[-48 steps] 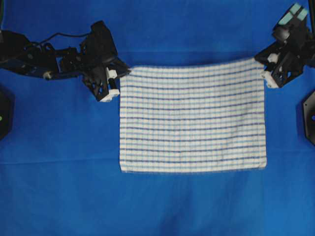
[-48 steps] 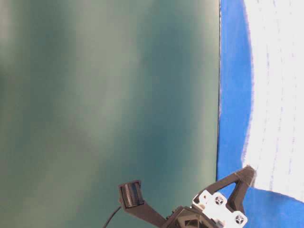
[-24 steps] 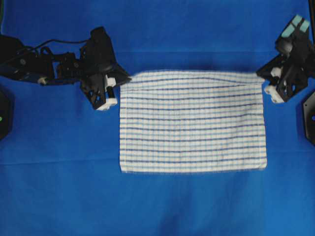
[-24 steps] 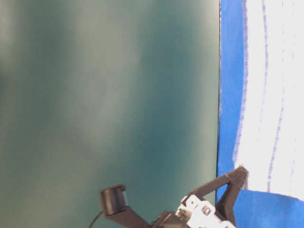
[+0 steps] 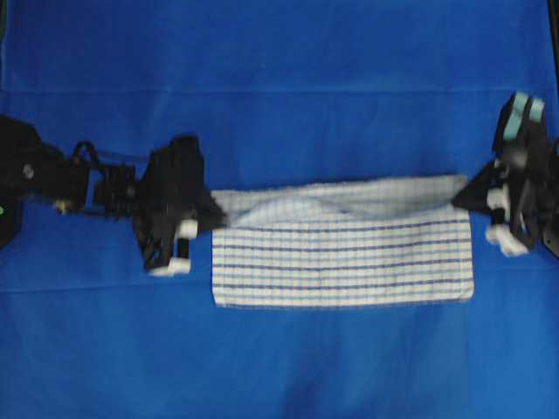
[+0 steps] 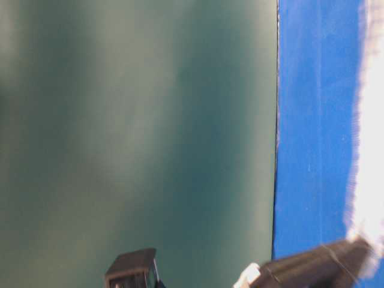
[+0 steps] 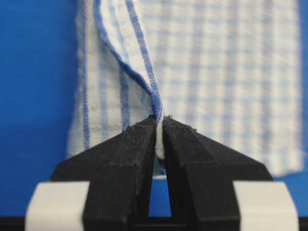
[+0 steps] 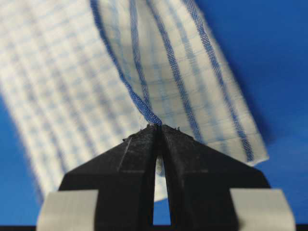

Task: Fold the blue towel.
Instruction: 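Lift the far edge and fold it toward the near edge, then release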

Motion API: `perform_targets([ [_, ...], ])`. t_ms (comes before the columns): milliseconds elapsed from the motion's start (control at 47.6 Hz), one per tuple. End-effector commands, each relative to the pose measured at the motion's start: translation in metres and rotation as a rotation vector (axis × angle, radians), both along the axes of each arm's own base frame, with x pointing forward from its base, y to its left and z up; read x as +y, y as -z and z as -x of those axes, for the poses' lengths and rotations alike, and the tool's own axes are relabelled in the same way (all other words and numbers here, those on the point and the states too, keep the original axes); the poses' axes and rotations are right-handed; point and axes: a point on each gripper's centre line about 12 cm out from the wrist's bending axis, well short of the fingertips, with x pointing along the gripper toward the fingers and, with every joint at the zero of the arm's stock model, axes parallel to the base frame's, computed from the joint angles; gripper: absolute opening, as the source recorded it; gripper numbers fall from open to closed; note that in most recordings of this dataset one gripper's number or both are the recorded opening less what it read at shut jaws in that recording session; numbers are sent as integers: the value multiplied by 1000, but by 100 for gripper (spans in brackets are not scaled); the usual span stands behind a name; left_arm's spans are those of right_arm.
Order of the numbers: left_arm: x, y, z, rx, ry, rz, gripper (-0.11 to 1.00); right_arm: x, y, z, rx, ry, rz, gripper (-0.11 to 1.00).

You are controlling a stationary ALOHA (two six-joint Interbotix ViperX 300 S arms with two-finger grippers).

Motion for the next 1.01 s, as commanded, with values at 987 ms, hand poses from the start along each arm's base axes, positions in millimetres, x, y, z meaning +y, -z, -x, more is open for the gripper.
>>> perform_targets([
  [987,-55,0,-8,-2,95,65,4,78,2,-14,38,-183,-151,5],
])
